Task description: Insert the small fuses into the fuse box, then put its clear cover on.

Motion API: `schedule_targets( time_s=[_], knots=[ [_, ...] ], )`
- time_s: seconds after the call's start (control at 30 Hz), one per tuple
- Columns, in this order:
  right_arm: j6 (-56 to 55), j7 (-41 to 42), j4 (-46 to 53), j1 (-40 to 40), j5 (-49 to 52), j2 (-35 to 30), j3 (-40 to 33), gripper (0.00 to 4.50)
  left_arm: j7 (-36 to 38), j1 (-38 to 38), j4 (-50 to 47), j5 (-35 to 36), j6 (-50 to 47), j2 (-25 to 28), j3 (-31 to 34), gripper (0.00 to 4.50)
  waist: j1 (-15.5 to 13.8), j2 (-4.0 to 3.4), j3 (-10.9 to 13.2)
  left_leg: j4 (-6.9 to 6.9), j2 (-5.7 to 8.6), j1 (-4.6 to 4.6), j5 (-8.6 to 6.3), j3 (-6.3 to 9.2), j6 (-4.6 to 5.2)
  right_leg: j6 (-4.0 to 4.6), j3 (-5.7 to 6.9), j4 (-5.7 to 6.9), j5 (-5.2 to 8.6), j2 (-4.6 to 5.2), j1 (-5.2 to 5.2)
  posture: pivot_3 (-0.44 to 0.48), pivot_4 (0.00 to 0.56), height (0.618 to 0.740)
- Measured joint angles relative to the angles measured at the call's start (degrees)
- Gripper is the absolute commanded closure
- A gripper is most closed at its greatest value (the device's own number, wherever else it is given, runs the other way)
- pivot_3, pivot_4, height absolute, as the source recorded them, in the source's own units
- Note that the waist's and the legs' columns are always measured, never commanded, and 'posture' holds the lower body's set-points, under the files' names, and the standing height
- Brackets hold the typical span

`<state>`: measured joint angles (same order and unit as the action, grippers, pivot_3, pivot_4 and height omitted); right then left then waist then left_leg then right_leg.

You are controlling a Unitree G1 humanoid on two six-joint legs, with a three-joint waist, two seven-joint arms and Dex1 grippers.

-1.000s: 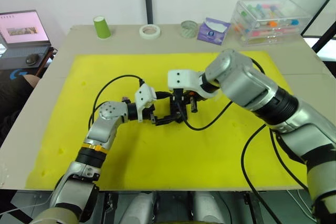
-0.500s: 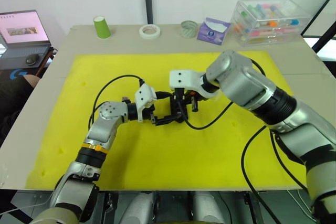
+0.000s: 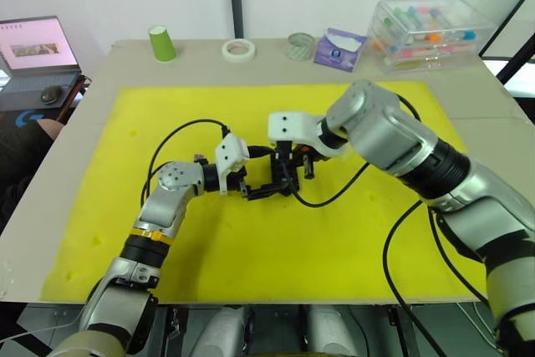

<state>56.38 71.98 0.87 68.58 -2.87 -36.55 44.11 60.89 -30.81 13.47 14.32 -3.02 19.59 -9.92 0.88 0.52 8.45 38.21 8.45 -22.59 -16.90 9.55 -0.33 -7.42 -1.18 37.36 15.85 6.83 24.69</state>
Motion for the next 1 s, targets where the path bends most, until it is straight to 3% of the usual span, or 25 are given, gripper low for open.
schedule_targets(
  time_s=[1.0],
  knots=[
    [-4.5, 1.3, -1.3, -1.4, -2.6, 0.7, -0.1, 4.5, -0.1, -0.4, 0.6, -0.1, 0.0, 0.0, 0.0, 0.03, 0.1, 0.01, 0.0, 0.01, 0.0, 0.01, 0.0, 0.0, 0.0, 0.0, 0.0, 0.02, 0.0, 0.0, -0.01, 0.0, 0.15, 0.74]
  ],
)
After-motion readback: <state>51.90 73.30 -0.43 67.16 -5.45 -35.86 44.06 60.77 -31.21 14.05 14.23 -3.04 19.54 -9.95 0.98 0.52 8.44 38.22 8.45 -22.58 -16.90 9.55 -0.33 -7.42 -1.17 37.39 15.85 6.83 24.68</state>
